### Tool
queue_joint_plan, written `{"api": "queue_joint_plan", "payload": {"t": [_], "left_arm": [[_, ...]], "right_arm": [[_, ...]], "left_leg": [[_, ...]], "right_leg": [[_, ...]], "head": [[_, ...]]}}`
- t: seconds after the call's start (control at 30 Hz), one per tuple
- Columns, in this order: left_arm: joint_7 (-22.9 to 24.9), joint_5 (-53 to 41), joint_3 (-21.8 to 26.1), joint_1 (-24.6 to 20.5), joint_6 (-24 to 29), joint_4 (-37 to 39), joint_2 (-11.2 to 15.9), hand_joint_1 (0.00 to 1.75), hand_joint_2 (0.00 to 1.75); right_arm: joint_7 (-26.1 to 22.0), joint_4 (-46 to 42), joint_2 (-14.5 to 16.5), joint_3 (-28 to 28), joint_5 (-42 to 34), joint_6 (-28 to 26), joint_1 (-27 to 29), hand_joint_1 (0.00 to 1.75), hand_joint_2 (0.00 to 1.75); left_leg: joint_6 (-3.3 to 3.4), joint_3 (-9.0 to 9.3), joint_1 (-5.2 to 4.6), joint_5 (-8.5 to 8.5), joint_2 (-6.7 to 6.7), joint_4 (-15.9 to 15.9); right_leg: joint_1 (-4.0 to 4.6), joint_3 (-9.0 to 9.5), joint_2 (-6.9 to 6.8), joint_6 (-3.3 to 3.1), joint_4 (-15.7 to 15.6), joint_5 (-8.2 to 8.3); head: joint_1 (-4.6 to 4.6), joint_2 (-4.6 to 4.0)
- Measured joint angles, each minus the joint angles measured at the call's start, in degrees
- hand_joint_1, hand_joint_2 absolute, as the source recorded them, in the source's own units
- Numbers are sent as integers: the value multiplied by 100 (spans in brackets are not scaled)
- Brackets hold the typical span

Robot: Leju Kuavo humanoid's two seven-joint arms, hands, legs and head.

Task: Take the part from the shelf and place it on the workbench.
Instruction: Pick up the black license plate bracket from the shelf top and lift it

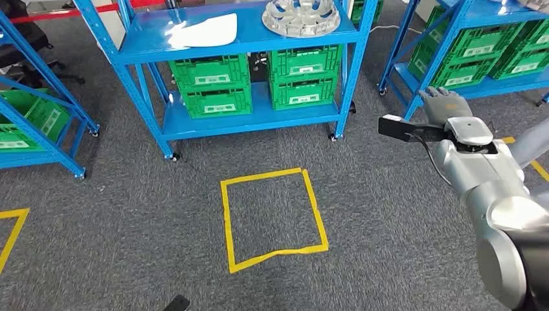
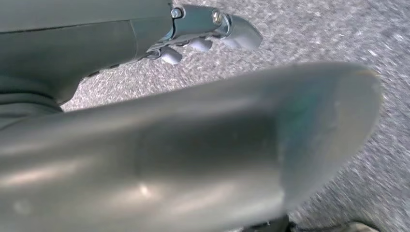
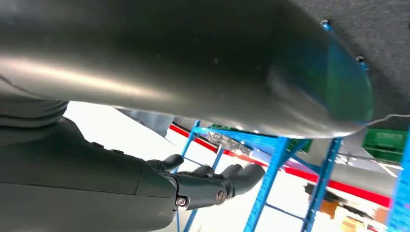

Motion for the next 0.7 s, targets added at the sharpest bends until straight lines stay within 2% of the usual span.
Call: {"api": "queue_joint_plan", "payload": {"t": [0.07, 0.1, 0.13, 0.17, 0.2, 0.23, 0.27, 0.3, 0.33, 0.37, 0.4, 0.43, 0.47, 0.5, 0.53, 0.57, 0.6, 0.63, 0.67, 0.7], "left_arm": [[-1, 0, 0, 1, 0, 3, -3, 0, 0], [-2, 0, 0, 9, 0, 5, -5, 0, 0], [1, 0, 0, 25, 0, 10, -6, 0, 0], [4, 0, 0, 44, 0, 14, -5, 0, 0], [8, 0, 0, 62, 0, 19, -4, 0, 0], [10, 0, 0, 75, 0, 25, -5, 0, 0], [11, 0, 0, 86, 1, 30, -6, 0, 0], [11, -1, 0, 105, 1, 37, -6, 0, 0], [11, -5, 0, 128, 2, 51, -3, 0, 0], [13, -11, 0, 148, 2, 63, 2, 0, 0], [14, -22, 0, 164, 2, 69, 6, 0, 0], [12, -33, 0, 159, 2, 65, 10, 0, 0], [9, -43, 0, 131, 1, 52, 12, 0, 0], [4, -50, 0, 100, 1, 37, 14, 0, 0], [2, -54, 0, 66, 2, 27, 20, 0, 0], [0, -55, 0, 37, 2, 22, 27, 0, 0], [-1, -56, 0, 25, 1, 20, 33, 0, 0], [-1, -57, 0, 18, 1, 20, 37, 0, 0], [-4, -57, 0, 24, -1, 22, 36, 0, 0], [-4, -57, 0, 40, -2, 26, 31, 0, 0]], "right_arm": [[-1, -1, 8, 10, -2, -4, 4, 0, 0], [-2, -2, 17, 22, -3, -8, 15, 0, 0], [-2, -2, 30, 33, -4, -10, 35, 0, 0], [-1, -2, 42, 43, -5, -10, 56, 0, 0], [2, -2, 51, 49, -8, -11, 71, 0, 0], [4, -2, 60, 52, -11, -13, 79, 0, 0], [9, -2, 67, 56, -17, -15, 83, 0, 0], [13, 1, 77, 62, -27, -17, 99, 0, 0], [16, 14, 87, 74, -40, -25, 118, 0, 0], [21, 27, 100, 91, -57, -26, 134, 0, 0], [24, 25, 111, 108, -74, -31, 155, 0, 0], [28, 10, 118, 121, -90, -45, 151, 0, 0], [32, -19, 121, 127, -105, -59, 126, 0, 0], [33, -53, 115, 128, -120, -83, 95, 0, 0], [32, -73, 111, 131, -131, -106, 57, 0, 0], [30, -84, 105, 133, -141, -120, 32, 0, 0], [27, -88, 97, 137, -148, -127, 37, 0, 0], [25, -88, 93, 139, -154, -128, 57, 0, 0], [22, -88, 88, 140, -166, -126, 81, 0, 0], [15, -87, 86, 142, -179, -125, 104, 0, 0]], "left_leg": [[3, -312, 2, 34, -70, 439], [9, -609, 0, -20, -127, 812], [22, -884, -8, -213, -157, 1064], [37, -1115, -17, -483, -170, 1184], [57, -1295, -28, -743, -177, 1167], [78, -1425, -35, -886, -182, 1031], [104, -1513, -43, -813, -189, 784], [143, -1570, -55, -398, -207, 433], [181, -1607, -77, 234, -244, 68], [209, -1605, -102, 767, -272, -198], [236, -1579, -135, 1147, -291, -358], [260, -1530, -164, 1226, -292, -402], [289, -1439, -180, 1104, -271, -393], [323, -1328, -181, 1022, -259, -426], [352, -1197, -166, 937, -252, -476], [369, -1042, -143, 853, -250, -526], [376, -878, -117, 748, -251, -579], [378, -708, -96, 634, -254, -625], [370, -524, -77, 512, -260, -665], [356, -330, -59, 383, -270, -704]], "right_leg": [[5, 106, 24, -24, -27, -80], [10, 224, 49, -45, -53, -165], [16, 356, 83, -58, -82, -256], [23, 501, 115, -67, -107, -355], [32, 659, 144, -74, -127, -464], [42, 825, 169, -76, -141, -580], [53, 1001, 188, -74, -152, -706], [60, 1157, 203, -70, -170, -839], [67, 1313, 229, -54, -172, -972], [65, 1432, 264, -29, -193, -1096], [49, 1548, 299, 2, -226, -1185], [35, 1633, 330, 44, -212, -1203], [18, 1637, 346, 86, -125, -1140], [7, 1542, 322, 118, 131, -985], [8, 1320, 275, 149, 525, -797], [9, 1023, 219, 175, 967, -666], [6, 688, 161, 200, 1364, -659], [3, 375, 125, 223, 1613, -804], [-1, 89, 108, 239, 1711, -1053], [-4, -152, 98, 248, 1673, -1310]], "head": [[-13, 0], [-21, 0], [-35, 0], [-43, 0], [-49, 0], [-56, 0], [-58, 0], [-61, 0], [-56, 0], [-51, 0], [-52, 0], [-51, 0], [-70, 0], [-80, 0], [-87, 0], [-93, 0], [-85, 0], [-78, 0], [-67, 0], [-57, 0]]}}
